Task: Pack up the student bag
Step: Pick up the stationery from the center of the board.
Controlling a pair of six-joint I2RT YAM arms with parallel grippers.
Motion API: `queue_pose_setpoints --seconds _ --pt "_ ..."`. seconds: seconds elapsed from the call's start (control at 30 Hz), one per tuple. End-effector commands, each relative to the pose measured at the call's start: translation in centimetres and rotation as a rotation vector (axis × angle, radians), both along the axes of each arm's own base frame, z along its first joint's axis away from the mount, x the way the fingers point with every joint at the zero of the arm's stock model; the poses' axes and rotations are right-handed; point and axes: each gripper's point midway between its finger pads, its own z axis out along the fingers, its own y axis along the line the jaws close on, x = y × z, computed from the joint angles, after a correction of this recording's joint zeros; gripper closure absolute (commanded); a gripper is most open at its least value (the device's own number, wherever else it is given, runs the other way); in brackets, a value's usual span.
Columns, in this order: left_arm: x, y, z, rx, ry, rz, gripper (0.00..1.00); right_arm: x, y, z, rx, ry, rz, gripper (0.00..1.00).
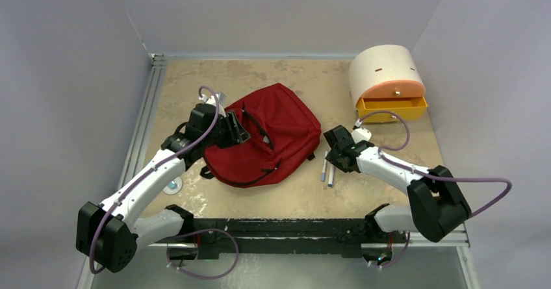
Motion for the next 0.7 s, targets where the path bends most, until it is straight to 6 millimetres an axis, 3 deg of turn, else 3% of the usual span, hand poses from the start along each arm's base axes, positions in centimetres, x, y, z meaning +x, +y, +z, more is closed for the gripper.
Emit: queue_pose_setpoints --seconds 0.0,0.33,0.53,0.67 --pt "0.6 -0.4 2.3 -0.045 -0.055 0.000 0.58 0.6 0.2 0.0 0.009 -0.004 -0.026 0.57" --pt "0.7 -0.4 2.2 -0.047 -0.053 0.004 0.58 0.1 0.8 -1.6 0.026 0.045 -0.005 0.63" --pt "0.8 -0.5 2.2 -0.048 -0.052 0.002 0.58 0.0 0.7 -1.7 0.027 0.047 -0.010 0.79" --pt "0.7 -0.5 2.4 -0.051 -0.057 0.002 0.58 0.0 0.2 -0.6 0.024 0.016 -0.040 0.88"
